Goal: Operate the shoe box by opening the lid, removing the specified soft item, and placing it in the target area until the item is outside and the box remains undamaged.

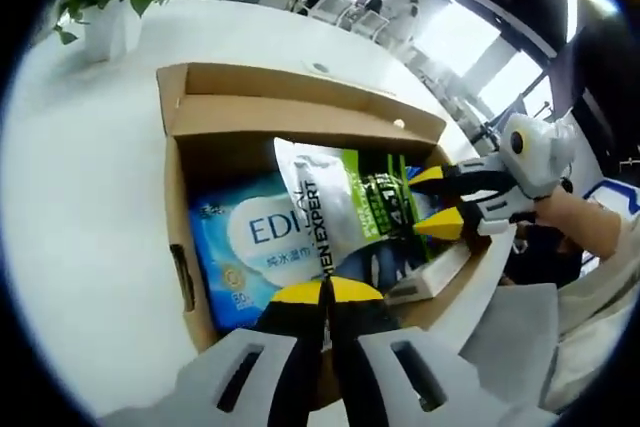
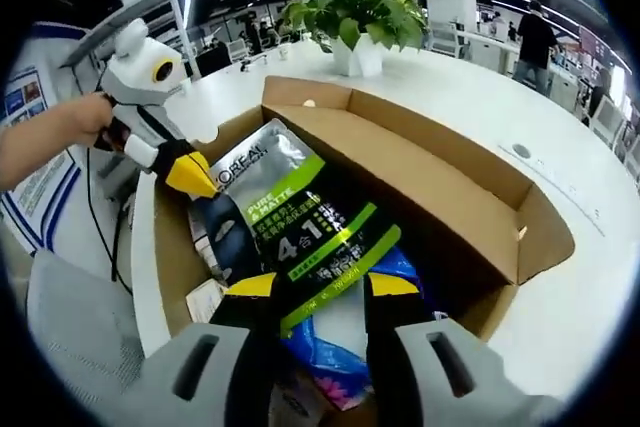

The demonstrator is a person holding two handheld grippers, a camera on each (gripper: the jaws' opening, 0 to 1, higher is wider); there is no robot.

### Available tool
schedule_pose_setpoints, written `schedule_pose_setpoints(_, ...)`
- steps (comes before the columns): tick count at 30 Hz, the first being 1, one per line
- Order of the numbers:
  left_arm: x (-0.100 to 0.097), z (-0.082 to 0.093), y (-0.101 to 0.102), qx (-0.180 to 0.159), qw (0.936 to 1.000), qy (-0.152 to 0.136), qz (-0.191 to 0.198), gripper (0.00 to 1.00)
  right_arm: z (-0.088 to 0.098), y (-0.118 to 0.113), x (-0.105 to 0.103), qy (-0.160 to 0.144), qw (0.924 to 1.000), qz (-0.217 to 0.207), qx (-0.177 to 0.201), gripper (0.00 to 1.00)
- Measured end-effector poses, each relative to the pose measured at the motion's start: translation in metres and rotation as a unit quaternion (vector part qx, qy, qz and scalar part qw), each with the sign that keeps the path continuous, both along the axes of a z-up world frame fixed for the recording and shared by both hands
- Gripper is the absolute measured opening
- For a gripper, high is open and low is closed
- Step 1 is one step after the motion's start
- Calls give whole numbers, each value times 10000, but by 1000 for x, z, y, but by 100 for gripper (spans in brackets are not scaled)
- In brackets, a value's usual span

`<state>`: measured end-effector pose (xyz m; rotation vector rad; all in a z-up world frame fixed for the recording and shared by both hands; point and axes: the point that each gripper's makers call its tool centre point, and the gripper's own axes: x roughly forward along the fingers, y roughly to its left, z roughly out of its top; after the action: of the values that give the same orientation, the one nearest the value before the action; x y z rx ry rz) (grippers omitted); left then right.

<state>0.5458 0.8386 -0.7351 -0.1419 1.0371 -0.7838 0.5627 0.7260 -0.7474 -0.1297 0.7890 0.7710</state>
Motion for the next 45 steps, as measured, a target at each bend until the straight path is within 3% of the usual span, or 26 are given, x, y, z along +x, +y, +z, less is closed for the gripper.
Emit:
schedule_pose_setpoints(15,-4,-2,-3,69,9999,-42,-61,0,15,3,-1,110,9974,-353,611,20)
schedule_pose_setpoints(19,-5,-1,-3,63,9999,-53,-74,0,14,2,-2,87,9977,-357,577,12)
schedule_pose_setpoints(23,-4,3,-4,-27,9999,-105,-39,0,5,-7,1,-12,9987,-397,305,1)
schedule_pose_setpoints(34,-3,9,-1,-40,9999,-146,18,0,23,-4,1,-69,9970,-506,575,0)
schedule_pose_setpoints(45,-2,24,-15,-97,9996,-259,-52,0,50,-17,2,-202,9945,-691,765,0)
